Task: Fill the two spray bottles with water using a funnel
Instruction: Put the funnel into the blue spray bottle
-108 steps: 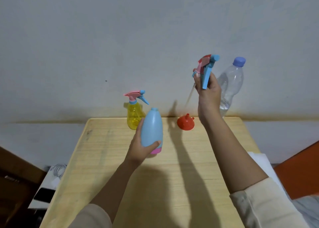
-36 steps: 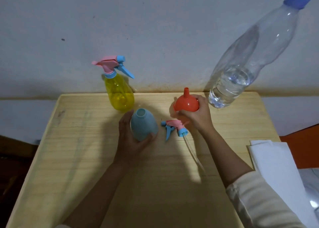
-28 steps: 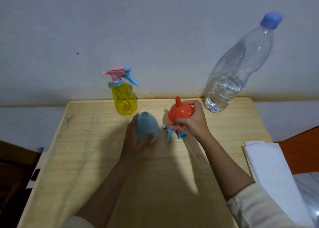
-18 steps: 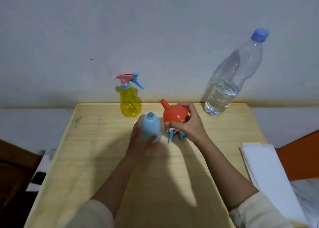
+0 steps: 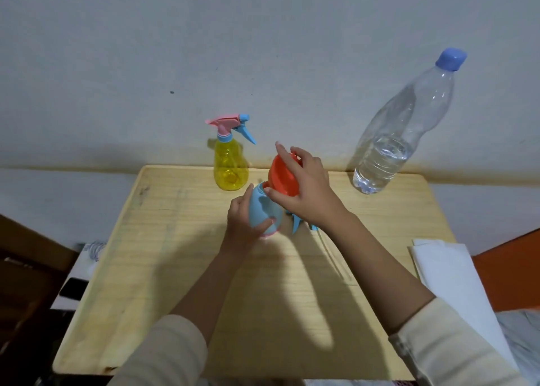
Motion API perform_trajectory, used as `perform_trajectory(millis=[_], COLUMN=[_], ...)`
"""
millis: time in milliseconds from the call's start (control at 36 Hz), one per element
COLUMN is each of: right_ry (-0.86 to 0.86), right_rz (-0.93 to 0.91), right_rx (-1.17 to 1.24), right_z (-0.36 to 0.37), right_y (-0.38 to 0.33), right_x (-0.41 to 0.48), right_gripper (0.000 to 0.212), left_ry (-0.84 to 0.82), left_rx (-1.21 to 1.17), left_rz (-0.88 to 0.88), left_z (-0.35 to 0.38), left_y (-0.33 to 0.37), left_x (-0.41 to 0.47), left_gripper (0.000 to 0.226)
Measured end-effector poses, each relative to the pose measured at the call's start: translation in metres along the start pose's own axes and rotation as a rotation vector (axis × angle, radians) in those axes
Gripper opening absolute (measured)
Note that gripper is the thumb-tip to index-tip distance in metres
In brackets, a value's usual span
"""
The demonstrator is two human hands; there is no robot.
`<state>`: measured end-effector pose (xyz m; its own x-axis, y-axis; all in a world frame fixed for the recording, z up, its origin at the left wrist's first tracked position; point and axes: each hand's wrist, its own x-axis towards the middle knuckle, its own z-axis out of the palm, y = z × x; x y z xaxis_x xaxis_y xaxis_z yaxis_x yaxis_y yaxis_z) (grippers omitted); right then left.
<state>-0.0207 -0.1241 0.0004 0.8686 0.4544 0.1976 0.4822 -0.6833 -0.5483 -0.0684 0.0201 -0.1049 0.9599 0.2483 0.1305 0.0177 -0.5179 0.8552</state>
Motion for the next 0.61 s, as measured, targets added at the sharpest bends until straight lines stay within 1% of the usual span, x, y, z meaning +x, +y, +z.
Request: perform_trajectory(millis=[139,250,361,500,611], right_ry=[-0.056,-0.081,-0.069,-0.029,-0.04], right_rz=[-0.098,-0.137,-0.177,-0.169,-0.179], right_rx=[-0.207,-0.304,-0.317,-0.303,-0.295], right_z=[0.001,0.01,0.02,0.024,0.024], right_y=[-0.009,-0.015,-0.014,-0.015,-0.017], right_x=[0.01,0.018,0.018,0.015,0.012], right_gripper=[0.08,0.073,0.067,0.069,0.069], left_ry=[0.025,0.011,0.013,0.042,0.108], left_rx=[-0.003,0.003,-0.019,-0.006,-0.023], left_rz=[-0.017,-0.052,-0.065,-0.059,-0.071], left_z=[0.0,0.0,-0.001,-0.001,-0.001], left_y=[0.001,-0.001,-0.002,0.001,0.009], left_x=[-0.001,0.0,0.0,-0.003,-0.008], left_gripper=[0.095,0.096,0.094,0.09,0.068])
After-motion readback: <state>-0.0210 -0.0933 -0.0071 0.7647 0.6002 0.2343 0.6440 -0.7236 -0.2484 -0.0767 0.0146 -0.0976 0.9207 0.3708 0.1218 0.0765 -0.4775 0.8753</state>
